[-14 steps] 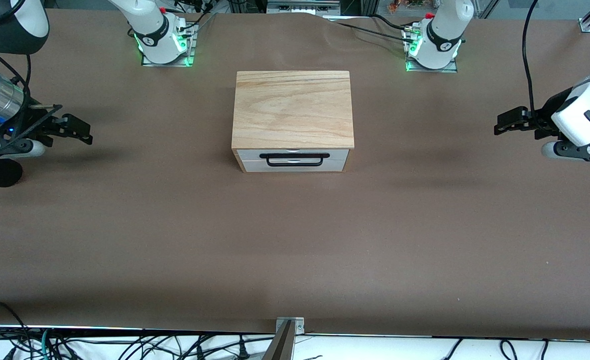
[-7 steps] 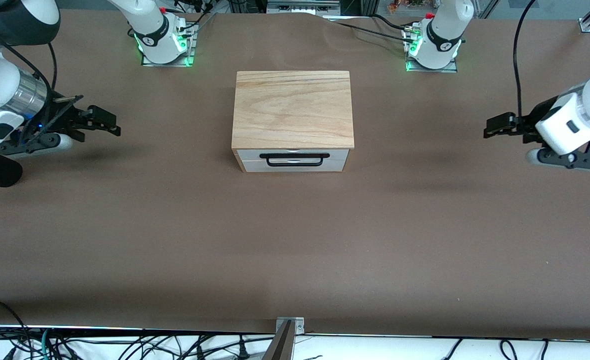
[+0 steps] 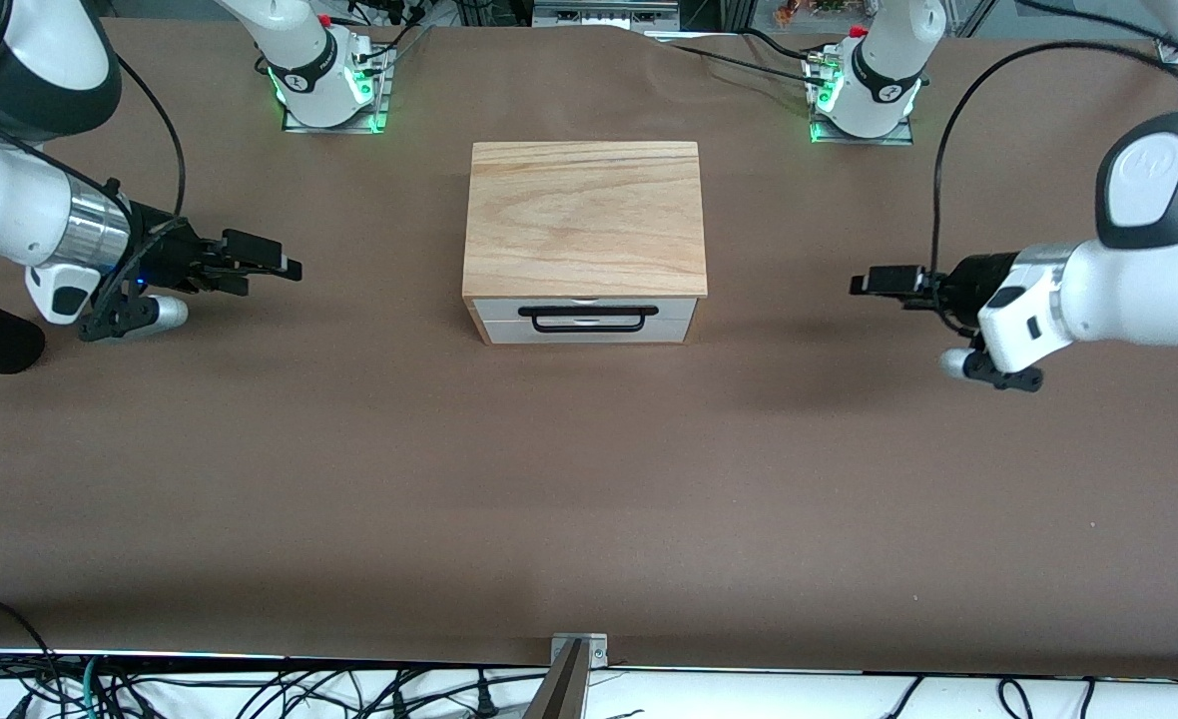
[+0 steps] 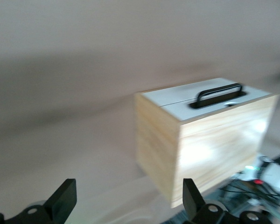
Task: Pull top drawer with both arms simultaneously
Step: 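Move the left gripper and the right gripper toward the drawer handle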
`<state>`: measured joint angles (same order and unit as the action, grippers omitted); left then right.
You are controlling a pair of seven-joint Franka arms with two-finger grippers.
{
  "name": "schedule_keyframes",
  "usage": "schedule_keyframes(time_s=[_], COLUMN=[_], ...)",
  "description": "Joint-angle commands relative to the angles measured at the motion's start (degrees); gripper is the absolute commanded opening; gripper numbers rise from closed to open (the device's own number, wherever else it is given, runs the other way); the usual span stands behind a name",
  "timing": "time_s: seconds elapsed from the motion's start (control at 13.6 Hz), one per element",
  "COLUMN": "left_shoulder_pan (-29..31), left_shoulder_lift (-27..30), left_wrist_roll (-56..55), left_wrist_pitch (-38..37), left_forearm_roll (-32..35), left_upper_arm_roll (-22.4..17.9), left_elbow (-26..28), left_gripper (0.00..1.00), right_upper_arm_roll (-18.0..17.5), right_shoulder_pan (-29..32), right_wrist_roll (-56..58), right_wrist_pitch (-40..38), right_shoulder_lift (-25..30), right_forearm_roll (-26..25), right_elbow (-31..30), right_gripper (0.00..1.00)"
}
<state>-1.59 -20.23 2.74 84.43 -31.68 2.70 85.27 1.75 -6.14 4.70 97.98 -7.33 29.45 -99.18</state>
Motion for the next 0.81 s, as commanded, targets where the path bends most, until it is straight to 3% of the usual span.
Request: schedule_keyframes(time_s=[0.0,0.22,0.37,0.52,0.74], left_shoulder_pan=[-1.0,-1.4,-1.7,-2.3,-4.5], left_shoulder_lift=[-3.7,-9.6,-13.8,-18.2,-20.9], left_wrist_roll=[4.8,13.7,19.8,26.1,30.1], left_wrist_pitch=[2.4,4.4,5.7,6.5,10.2], left_forearm_roll=[-6.8,-17.9,-23.4,-29.1,-33.8], left_upper_arm_roll=[-0.2,-0.2,-0.2,-0.2,-0.2], left_elbow=[-1.3,-1.1,-0.9,-0.4,1.2], left_gripper=[1.0,1.0,1.0,1.0,1.0], right_upper_arm_roll=[0.1,0.0,-0.3,-0.5,-0.7], right_shoulder_pan=[0.3,-0.8,-1.3,-3.2,-4.4], right_wrist_roll=[1.4,10.6,19.1,21.0,25.7], right_wrist_pitch=[-1.0,-1.7,-1.7,-0.5,2.9], right_shoulder_lift=[-2.9,-6.3,-9.4,-13.6,-15.4], right_forearm_roll=[6.6,13.2,13.9,22.6,32.9], right_elbow=[2.0,0.9,0.1,-0.3,-4.6], right_gripper=[1.0,1.0,1.0,1.0,1.0])
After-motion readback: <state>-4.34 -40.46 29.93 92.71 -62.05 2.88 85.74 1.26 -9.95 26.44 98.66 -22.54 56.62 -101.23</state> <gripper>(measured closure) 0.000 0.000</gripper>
